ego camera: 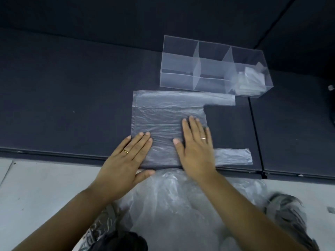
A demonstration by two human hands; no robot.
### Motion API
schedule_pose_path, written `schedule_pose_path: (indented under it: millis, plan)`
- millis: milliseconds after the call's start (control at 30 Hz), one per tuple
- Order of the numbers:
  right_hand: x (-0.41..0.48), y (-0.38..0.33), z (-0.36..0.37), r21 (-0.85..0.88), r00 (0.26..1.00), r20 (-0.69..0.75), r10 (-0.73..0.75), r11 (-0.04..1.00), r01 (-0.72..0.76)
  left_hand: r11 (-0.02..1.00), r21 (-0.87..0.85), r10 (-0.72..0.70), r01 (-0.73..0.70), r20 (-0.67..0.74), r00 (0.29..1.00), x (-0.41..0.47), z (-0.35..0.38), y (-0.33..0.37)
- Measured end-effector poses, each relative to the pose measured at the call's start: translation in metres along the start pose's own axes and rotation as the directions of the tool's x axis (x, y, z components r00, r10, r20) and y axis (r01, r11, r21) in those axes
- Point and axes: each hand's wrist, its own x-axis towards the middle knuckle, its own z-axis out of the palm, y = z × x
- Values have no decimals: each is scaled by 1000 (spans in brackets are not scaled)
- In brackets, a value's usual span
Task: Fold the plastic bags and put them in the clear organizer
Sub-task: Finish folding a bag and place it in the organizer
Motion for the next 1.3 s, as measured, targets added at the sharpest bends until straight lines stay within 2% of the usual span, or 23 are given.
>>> schedule_pose_path:
  millis: [100, 233, 300, 367, 433, 467, 567, 667, 733, 800, 867, 900, 1000, 1067, 1200, 1300]
  plan:
    - [-3, 54, -8, -101, 996, -16, 93, 990, -94, 999, 25, 21, -22, 24, 999, 0, 2, -3]
    - [-15, 121, -25, -97, 965, -76, 252, 961, -259, 999, -5, 44, -44, -2, 999, 0, -4, -4]
    - [-18, 135, -32, -81, 940, -84, 331, 938, -337, 994, -98, 52, -53, -14, 999, -2, -7, -8]
    - [-19, 130, -38, -28, 930, -129, 345, 936, -351, 968, -247, 43, -41, 5, 999, -5, -10, -14]
    - [-23, 103, -44, 108, 946, -189, 264, 963, -247, 926, -376, 27, -31, -17, 999, -8, -16, -19]
    - [-25, 82, -46, 214, 963, -171, 209, 962, -171, 904, -425, 19, -43, -62, 998, -10, -20, -20]
    - [-38, 10, -50, 464, 999, 4, -49, 885, 41, 887, -461, -57, -29, -171, 984, -9, -31, -18]
    - [-45, -44, -44, 464, 953, 79, -292, 857, 224, 829, -558, -156, 26, -186, 970, -5, -43, -17]
    - [-41, -59, -41, 368, 945, 58, -321, 887, 279, 712, -701, -230, 26, -199, 953, -2, -53, -15]
    - [-34, -55, -44, 304, 968, -18, -250, 921, 244, 552, -831, -333, 69, -144, 932, 0, -62, -15]
    - [-31, -32, -52, 343, 983, -96, -157, 922, 181, 406, -904, -427, 133, -59, 902, 2, -69, -18]
    - [-31, -17, -59, 382, 992, -80, -98, 916, 121, 358, -920, -463, 159, -27, 886, 2, -72, -20]
    - [-36, 37, -83, 386, 988, 149, 46, 917, -101, 334, -913, -491, 234, 43, 870, 2, -77, -30]
    - [-39, 70, -97, 365, 960, 266, 85, 913, -182, 337, -901, -473, 274, 89, 876, 1, -77, -36]
    - [-36, 108, -118, 516, 938, 332, 105, 812, -273, 276, -903, -490, 328, 162, 857, 0, -75, -46]
    - [-17, 114, -121, 658, 950, 290, 113, 697, -284, 272, -885, -543, 378, 183, 820, 6, -67, -56]
